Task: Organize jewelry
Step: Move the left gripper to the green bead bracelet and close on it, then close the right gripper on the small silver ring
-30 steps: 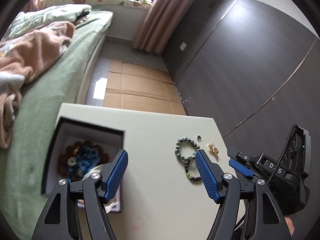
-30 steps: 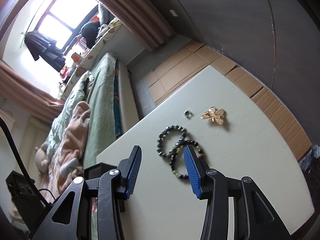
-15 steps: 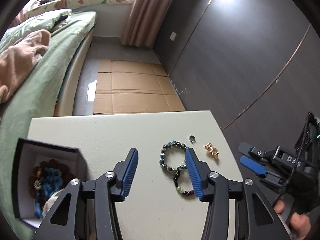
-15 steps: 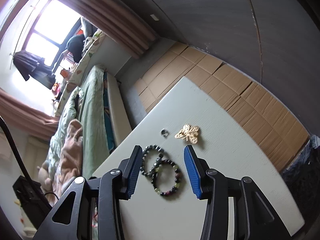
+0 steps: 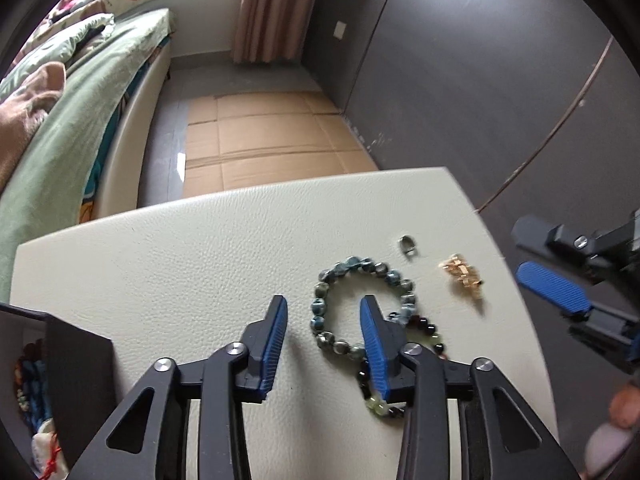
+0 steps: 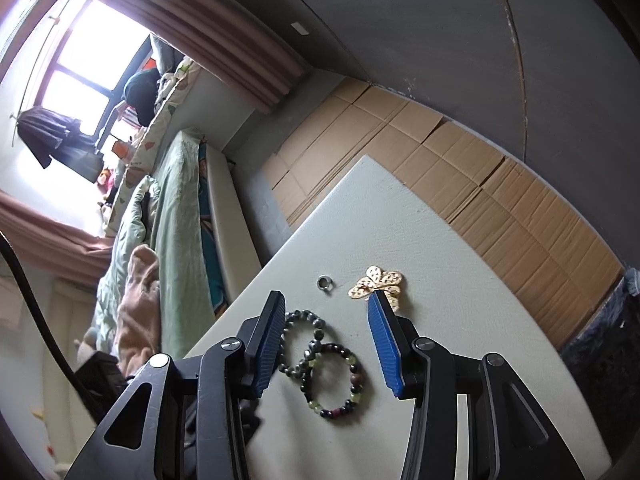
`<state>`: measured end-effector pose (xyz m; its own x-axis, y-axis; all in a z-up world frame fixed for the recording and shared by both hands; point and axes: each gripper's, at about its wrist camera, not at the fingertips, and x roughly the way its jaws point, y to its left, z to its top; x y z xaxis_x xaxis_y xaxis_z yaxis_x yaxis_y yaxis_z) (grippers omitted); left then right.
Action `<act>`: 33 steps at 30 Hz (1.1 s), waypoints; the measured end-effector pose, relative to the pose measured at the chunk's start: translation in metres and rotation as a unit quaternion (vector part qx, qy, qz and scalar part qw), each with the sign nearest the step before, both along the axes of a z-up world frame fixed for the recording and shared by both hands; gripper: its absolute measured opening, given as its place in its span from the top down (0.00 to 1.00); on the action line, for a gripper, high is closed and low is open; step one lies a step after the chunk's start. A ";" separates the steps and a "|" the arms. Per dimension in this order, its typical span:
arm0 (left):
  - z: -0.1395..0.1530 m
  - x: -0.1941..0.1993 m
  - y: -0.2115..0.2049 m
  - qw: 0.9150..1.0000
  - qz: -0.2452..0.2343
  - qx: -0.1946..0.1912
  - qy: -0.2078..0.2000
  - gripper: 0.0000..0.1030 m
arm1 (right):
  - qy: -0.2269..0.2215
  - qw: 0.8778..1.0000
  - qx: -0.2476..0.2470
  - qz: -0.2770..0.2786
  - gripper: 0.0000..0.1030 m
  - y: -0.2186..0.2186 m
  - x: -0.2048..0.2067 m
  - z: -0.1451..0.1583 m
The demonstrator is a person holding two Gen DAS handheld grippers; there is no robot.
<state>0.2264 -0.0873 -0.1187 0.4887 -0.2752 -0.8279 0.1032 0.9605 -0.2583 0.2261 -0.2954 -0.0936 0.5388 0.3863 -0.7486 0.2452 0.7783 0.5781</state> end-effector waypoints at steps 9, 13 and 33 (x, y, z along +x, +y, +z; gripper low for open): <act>0.001 0.000 0.014 1.000 0.010 -0.008 -0.007 0.92 | -0.021 0.999 -0.024 0.032 0.56 0.021 0.016 -0.001; 0.015 -0.003 0.031 0.999 0.028 -0.028 -0.022 0.92 | -0.037 0.997 -0.050 0.051 0.56 0.030 0.020 -0.003; 0.050 -0.011 0.098 0.990 0.075 -0.105 -0.047 0.92 | -0.074 0.958 -0.235 0.146 0.73 0.072 0.040 -0.028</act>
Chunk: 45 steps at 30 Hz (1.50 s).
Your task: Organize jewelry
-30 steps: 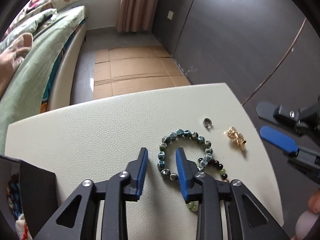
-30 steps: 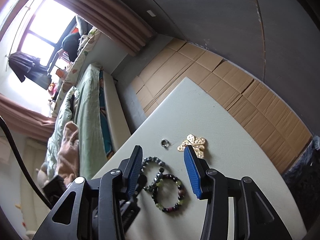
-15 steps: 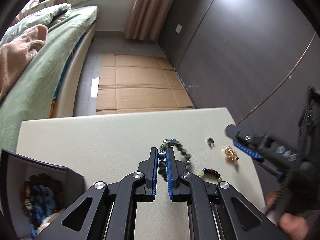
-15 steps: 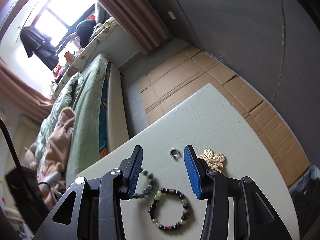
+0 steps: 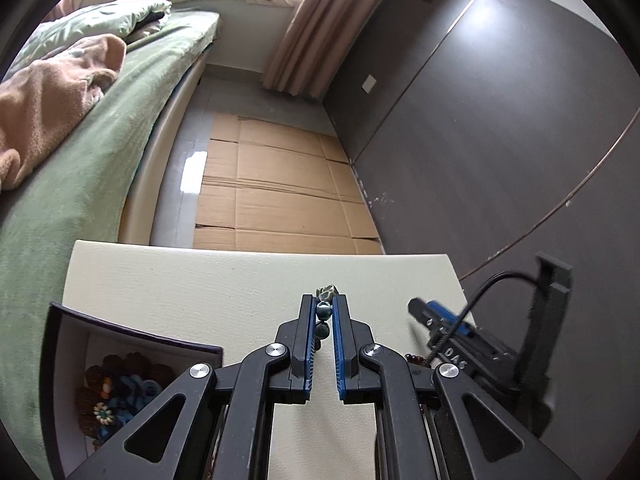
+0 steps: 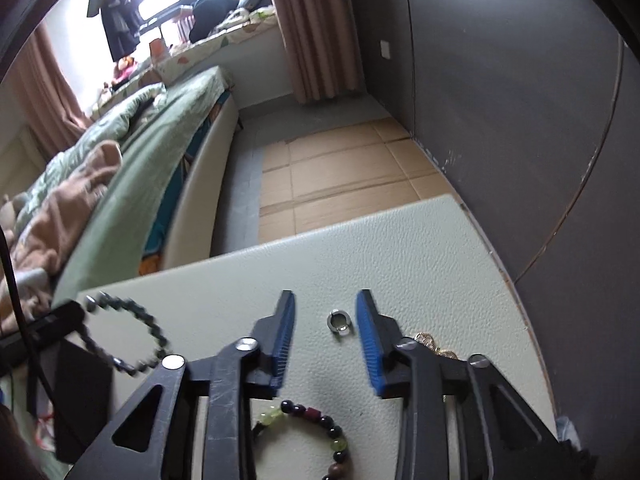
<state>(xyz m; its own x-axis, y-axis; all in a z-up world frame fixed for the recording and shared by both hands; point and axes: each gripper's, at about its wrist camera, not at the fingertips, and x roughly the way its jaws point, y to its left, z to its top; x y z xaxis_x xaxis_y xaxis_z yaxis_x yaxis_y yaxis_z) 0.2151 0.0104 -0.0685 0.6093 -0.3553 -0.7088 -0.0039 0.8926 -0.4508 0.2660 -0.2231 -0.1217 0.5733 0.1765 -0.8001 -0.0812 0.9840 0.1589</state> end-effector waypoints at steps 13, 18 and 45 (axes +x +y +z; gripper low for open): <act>0.013 -0.011 0.011 1.000 0.009 -0.014 -0.015 0.92 | -0.003 0.999 -0.040 0.026 0.86 0.011 -0.008 -0.002; 0.019 -0.019 0.013 1.000 0.008 -0.013 -0.023 0.92 | 0.018 0.999 0.037 0.009 0.86 0.000 -0.010 0.002; 0.056 -0.107 0.071 0.995 0.065 -0.019 -0.073 0.92 | -0.011 0.968 0.222 0.115 0.93 0.066 -0.097 0.059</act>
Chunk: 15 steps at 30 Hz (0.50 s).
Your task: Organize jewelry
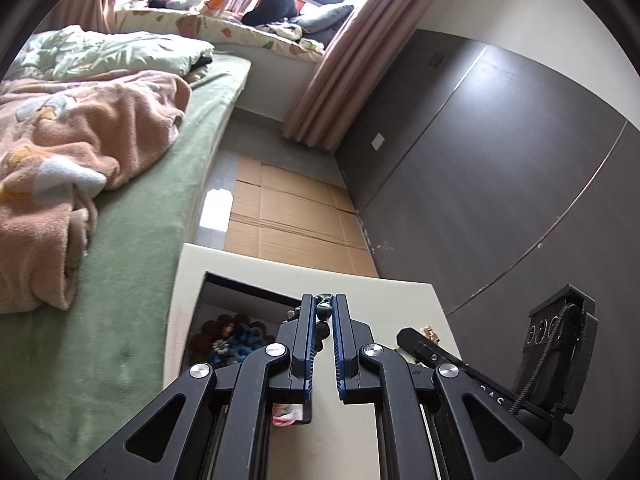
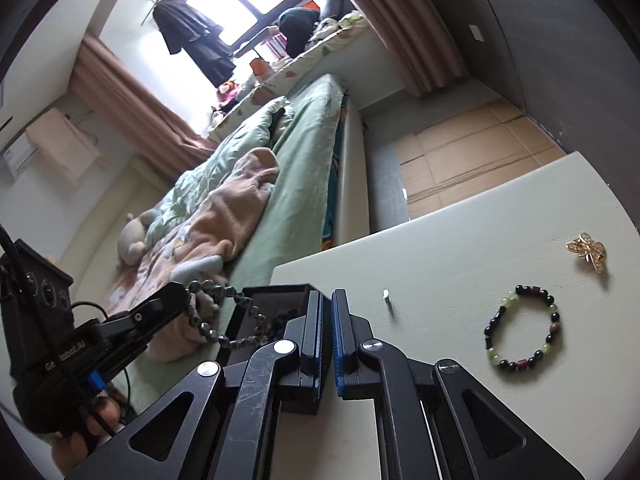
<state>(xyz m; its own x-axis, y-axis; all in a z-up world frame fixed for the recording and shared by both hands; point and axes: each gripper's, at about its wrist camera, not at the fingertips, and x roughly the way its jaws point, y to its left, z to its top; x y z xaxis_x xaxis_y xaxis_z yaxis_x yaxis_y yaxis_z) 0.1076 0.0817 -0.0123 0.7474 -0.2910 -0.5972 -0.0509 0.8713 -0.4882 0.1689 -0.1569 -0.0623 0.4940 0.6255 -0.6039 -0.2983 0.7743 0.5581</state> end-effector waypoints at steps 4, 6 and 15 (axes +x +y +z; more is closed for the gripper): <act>0.000 -0.003 0.006 1.000 0.006 0.002 -0.001 0.92 | 0.021 0.999 -0.032 -0.010 0.93 0.003 0.002 -0.006; 0.001 -0.004 0.011 1.000 0.012 0.000 -0.002 0.92 | 0.047 0.998 -0.047 -0.014 0.91 0.003 0.010 -0.017; -0.003 0.009 0.035 0.999 0.037 -0.020 0.000 0.92 | 0.079 0.995 -0.060 -0.029 0.60 0.001 0.029 -0.038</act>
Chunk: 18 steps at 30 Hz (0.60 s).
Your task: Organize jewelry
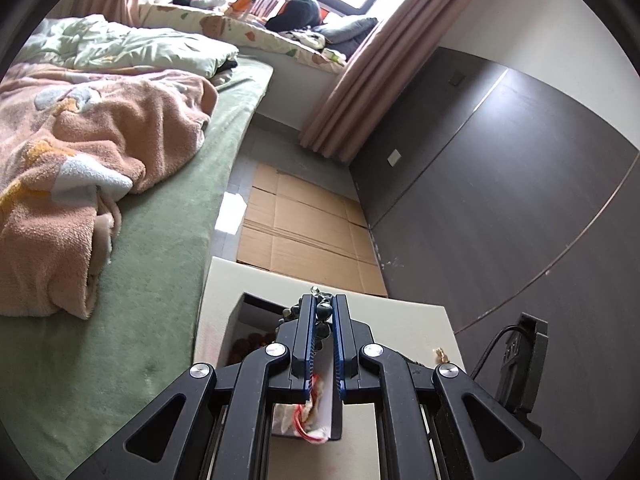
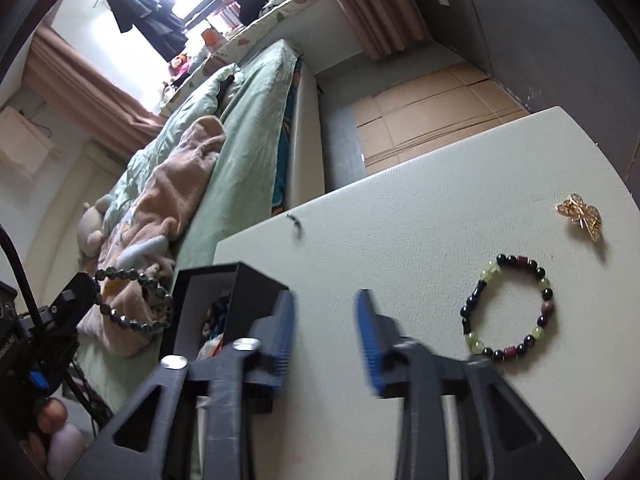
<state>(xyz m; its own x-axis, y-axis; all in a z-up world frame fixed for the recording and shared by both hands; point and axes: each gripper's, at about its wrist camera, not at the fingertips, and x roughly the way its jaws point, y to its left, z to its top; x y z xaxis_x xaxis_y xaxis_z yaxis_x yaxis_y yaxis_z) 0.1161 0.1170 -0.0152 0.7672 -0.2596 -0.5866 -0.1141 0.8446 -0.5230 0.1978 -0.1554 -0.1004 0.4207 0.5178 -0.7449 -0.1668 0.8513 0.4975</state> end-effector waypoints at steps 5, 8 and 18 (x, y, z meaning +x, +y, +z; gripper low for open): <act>-0.004 0.011 0.014 1.000 0.011 -0.010 0.004 0.92 | -0.003 1.000 0.009 0.000 0.60 0.004 0.007 -0.001; -0.005 0.016 0.017 1.000 0.014 -0.015 0.005 0.92 | -0.007 1.000 0.002 0.003 0.60 0.009 0.014 -0.001; -0.009 0.030 0.024 0.999 0.010 -0.040 0.007 0.92 | -0.001 1.000 -0.006 0.013 0.60 0.030 0.044 -0.017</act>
